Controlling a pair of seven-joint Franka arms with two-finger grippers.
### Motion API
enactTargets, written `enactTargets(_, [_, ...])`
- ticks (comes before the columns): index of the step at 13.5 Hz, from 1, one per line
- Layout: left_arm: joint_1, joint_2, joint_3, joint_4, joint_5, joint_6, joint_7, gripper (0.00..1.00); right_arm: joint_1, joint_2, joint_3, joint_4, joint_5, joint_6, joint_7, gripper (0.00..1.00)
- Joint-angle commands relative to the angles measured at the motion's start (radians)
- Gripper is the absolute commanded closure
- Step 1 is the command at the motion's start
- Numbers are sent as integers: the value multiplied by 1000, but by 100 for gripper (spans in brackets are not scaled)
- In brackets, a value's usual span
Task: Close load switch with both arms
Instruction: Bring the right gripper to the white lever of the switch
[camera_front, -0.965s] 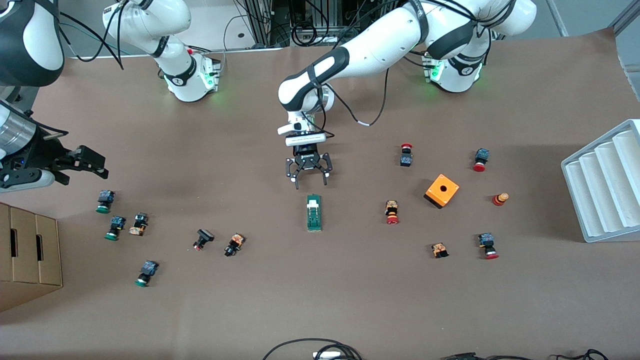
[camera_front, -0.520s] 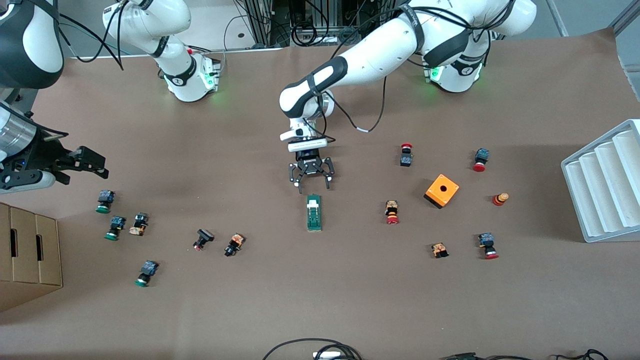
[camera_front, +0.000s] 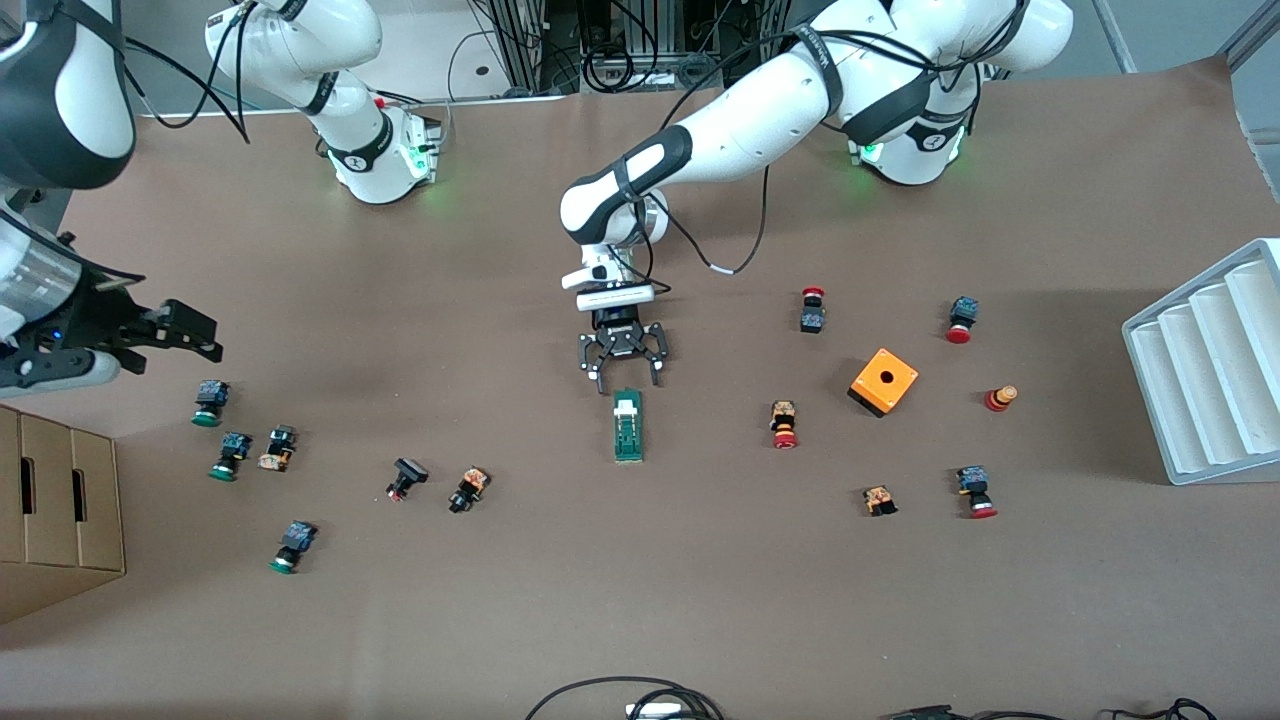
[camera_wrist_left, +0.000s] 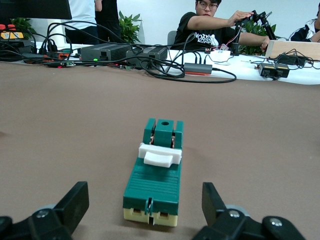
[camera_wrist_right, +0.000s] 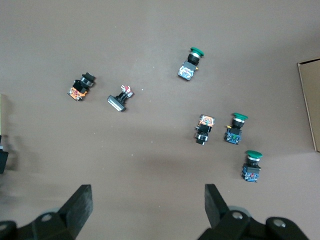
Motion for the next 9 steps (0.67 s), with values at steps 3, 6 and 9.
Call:
enactTargets(3, [-7,22,7,34,17,-18,-5,0,5,61,4,35,-12,17,17,0])
enactTargets(6, [-7,31,19,42,19,-17,1,0,4,96,4,35,91,14,2,0])
enactTargets(9, [1,47,25,53,52,-12,2,0,48,133,11,50,123,24,28,0])
